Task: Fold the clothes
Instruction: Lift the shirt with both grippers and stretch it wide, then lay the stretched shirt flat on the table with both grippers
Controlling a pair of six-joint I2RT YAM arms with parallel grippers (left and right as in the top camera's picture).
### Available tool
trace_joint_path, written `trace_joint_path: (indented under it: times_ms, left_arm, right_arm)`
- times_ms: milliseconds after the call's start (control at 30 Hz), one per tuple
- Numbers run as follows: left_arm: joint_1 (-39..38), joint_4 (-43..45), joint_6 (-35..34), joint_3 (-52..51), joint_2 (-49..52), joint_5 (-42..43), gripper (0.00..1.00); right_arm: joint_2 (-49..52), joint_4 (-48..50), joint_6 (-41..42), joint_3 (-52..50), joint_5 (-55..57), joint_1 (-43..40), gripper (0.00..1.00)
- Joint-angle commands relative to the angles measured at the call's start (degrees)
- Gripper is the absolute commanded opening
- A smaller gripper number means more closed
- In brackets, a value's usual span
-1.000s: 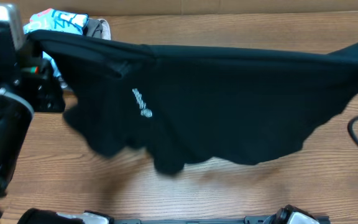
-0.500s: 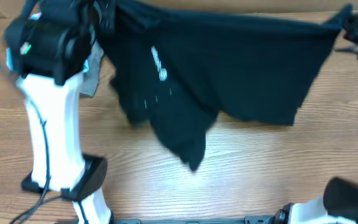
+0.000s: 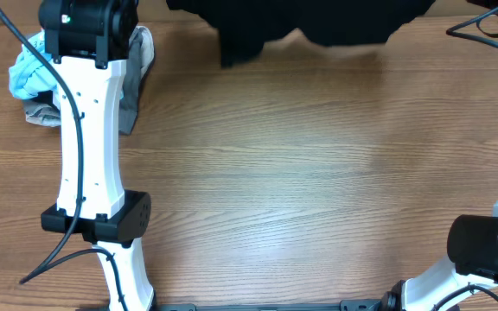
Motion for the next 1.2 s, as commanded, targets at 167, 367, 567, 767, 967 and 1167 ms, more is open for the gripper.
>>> trace_joint_path:
  times_ms: [167,367,567,767,967,1167]
  left_arm:
    - [1.57,-18.99,-0.81,-0.48,0.63,4.33,0.04]
    - [1.57,-33.51,-2.71,-0.5,2.71,7.45,0.04]
    - [1.57,-40.3,-7.43,-1.16,3.58,13.38,0.04]
    - [1.29,-40.3,-8.61,-4.68,3.1,17.31,0.04]
    - [1.27,-40.3,-8.83,-10.1,-0.42,17.53,0.04]
    - [1.27,-40.3,-9.31,-15.8,-5.57,17.62,0.04]
  right_arm:
    - [5.99,-12.24,-2.45,1.36,2.4,0.46,0.04]
    - [8.24,-24.02,-2.36,1.36,2.6,0.44,0.04]
    - [8.22,-31.71,-2.23,1.36,2.64,0.44,0.04]
    - [8.22,-35.36,-2.69,1.36,2.62,0.44,0.04]
    - [8.09,-38.99,-5.88,1.33,3.04,0.44,0.04]
    - [5.33,-40.81,-8.02,-2.08,3.06,0.44,0.04]
